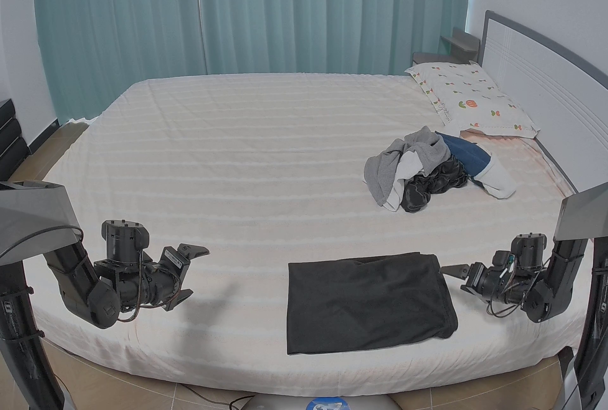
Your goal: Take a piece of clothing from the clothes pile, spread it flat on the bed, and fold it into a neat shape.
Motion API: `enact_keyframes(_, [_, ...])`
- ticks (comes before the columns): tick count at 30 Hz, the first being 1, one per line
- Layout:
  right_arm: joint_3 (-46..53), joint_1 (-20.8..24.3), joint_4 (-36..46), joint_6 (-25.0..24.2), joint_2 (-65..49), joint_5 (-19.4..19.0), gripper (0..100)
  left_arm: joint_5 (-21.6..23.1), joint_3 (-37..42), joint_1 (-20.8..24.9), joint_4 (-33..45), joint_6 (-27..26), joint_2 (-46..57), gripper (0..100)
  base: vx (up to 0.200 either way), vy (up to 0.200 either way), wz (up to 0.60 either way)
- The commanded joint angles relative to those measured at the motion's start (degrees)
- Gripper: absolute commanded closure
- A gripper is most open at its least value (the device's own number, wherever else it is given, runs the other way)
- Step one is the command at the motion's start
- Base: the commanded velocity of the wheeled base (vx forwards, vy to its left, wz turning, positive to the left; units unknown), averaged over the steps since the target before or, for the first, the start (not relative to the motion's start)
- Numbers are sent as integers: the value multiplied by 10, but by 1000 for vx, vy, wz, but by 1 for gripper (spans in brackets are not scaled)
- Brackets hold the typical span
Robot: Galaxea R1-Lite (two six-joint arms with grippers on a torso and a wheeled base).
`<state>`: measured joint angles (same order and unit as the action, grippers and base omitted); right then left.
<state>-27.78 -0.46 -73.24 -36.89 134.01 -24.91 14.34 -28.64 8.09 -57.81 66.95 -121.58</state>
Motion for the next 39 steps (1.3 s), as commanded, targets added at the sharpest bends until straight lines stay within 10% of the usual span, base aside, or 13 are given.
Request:
enact_keyframes(1, [-74, 14, 6, -40, 44, 5, 0, -6, 1, 0, 0, 0, -1, 0, 0, 0, 0])
enact_keyframes(14, [-141, 47, 6, -50, 93, 38, 0, -24, 14, 6, -56, 2, -16, 0, 0, 0, 0])
enact_keyframes(15, [-148, 47, 6, -50, 96, 40, 100, -24, 14, 6, -56, 2, -16, 0, 0, 0, 0])
enact_keyframes(39, [-159, 30, -1, -84, 96, 69, 100, -24, 14, 6, -56, 2, -16, 0, 0, 0, 0])
